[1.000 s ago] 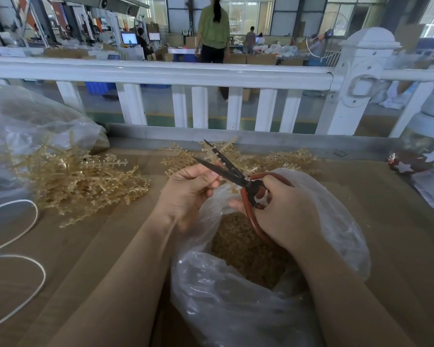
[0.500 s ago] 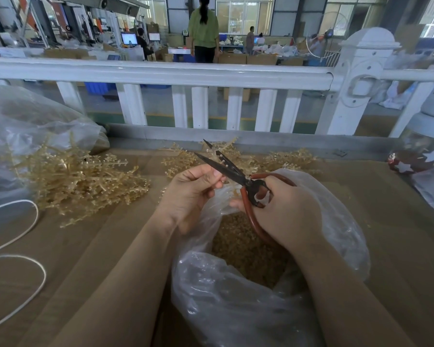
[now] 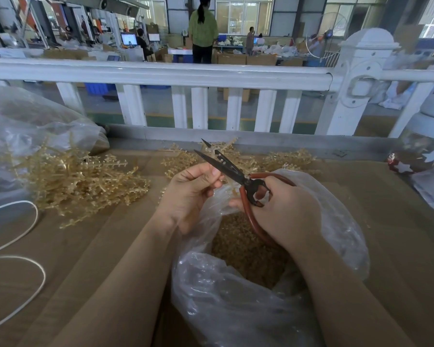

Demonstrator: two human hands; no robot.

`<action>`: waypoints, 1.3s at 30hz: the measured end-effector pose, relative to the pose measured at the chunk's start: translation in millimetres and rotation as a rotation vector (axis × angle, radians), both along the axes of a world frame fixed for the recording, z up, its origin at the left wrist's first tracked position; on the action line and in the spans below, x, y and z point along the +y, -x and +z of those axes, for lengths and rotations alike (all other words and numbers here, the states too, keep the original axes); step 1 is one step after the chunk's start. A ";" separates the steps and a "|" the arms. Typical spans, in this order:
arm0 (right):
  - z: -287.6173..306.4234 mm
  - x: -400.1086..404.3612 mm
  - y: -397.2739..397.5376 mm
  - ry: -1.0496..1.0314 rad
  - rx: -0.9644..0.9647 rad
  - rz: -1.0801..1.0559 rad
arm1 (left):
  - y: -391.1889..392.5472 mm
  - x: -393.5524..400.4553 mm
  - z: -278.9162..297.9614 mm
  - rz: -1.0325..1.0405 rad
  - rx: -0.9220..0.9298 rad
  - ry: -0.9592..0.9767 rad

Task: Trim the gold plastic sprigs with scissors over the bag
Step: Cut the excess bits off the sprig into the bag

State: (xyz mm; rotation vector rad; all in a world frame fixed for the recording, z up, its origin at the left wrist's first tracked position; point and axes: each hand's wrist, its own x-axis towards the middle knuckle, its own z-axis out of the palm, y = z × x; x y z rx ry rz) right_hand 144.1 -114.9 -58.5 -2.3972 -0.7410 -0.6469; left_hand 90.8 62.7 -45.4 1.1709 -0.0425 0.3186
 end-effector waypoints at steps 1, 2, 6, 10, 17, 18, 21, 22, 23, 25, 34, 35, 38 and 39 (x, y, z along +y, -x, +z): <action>-0.2 0.0 0.1 0.000 0.001 0.004 | -0.4 0.5 -0.4 0.000 -0.004 0.000; -0.1 0.1 0.3 0.000 0.001 0.005 | -0.8 0.9 -1.0 0.000 -0.009 0.001; 0.1 1.2 1.0 0.010 0.026 -0.004 | -2.4 2.1 -3.8 -0.007 -0.030 -0.017; 0.6 1.1 1.2 0.023 0.034 -0.022 | -3.0 1.3 -4.7 -0.009 -0.045 -0.055; -1.2 1.4 1.6 0.038 -0.003 -0.054 | -3.2 0.0 -4.2 -0.010 -0.038 -0.069; -1.1 1.5 2.1 0.032 -0.006 -0.053 | -2.6 -0.3 -3.9 -0.009 -0.039 -0.076; -1.5 1.4 1.9 0.018 -0.007 -0.045 | -2.3 -1.2 -4.0 0.050 -0.046 -0.118; -1.6 1.5 1.8 0.013 0.002 -0.038 | -2.5 -1.4 -3.8 0.082 -0.053 -0.140; -1.4 1.8 1.9 0.012 0.014 -0.034 | -2.6 -1.5 -3.4 0.109 -0.063 -0.159; -1.1 2.5 1.5 0.022 0.031 -0.034 | -2.7 -1.7 -2.3 0.150 -0.081 -0.185; -1.3 2.6 -0.3 0.092 0.063 -0.006 | -5.0 1.3 -5.4 0.181 -0.061 -0.241; -1.5 2.4 -0.3 0.081 0.069 0.007 | -5.3 1.5 -5.7 0.172 -0.066 -0.239; -0.8 1.1 0.6 0.029 0.091 0.057 | -5.4 2.8 -6.3 0.113 -0.077 -0.198; -0.7 0.6 0.8 0.024 0.101 0.068 | -5.3 3.6 -6.6 0.088 -0.081 -0.181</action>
